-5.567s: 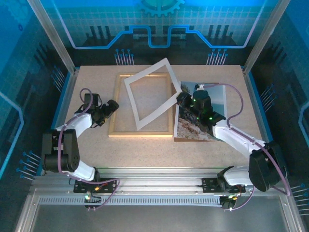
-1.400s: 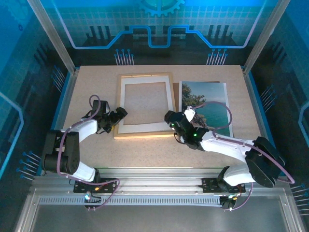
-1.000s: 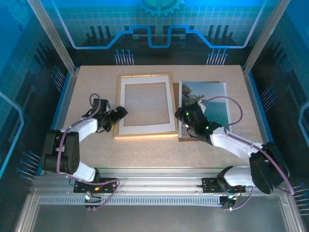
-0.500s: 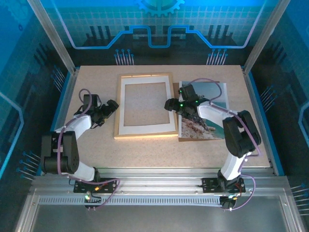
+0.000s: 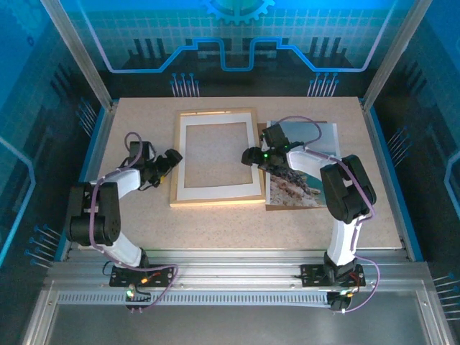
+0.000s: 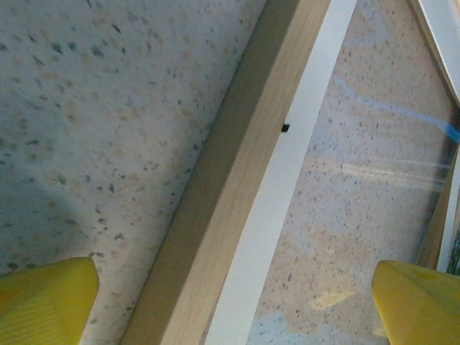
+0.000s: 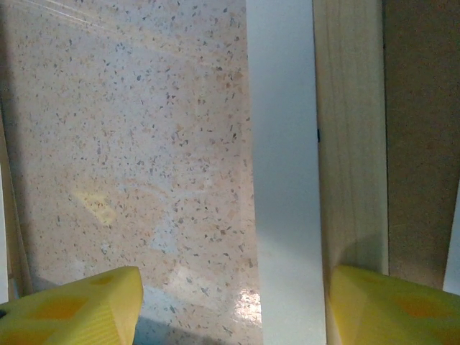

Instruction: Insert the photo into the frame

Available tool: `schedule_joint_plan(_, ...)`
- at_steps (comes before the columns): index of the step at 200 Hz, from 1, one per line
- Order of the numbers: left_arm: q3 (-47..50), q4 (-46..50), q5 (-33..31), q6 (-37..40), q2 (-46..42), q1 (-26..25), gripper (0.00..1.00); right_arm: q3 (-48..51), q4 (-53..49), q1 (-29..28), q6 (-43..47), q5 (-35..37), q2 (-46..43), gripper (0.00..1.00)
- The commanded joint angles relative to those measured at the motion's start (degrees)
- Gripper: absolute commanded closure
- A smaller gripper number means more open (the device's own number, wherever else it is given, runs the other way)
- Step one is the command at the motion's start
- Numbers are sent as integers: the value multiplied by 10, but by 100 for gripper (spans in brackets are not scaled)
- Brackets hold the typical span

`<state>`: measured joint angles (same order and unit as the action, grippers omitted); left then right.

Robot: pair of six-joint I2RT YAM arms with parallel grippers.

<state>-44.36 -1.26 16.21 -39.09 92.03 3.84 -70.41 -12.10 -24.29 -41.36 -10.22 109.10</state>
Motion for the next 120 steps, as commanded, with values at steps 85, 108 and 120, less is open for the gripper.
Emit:
schedule_joint_plan(85, 14, -26, 19, -23, 9, -38, 1, -2, -5, -27, -24, -1, 3, 30)
schedule_joint_plan(108, 10, -2, 1, -10, -5, -38, 1, -7, -23, -25, -14, 27, -8, 28)
schedule_joint_plan(120, 7, 10, -9, -3, -13, -37, 1, -13, -44, -24, -6, 54, -16, 27)
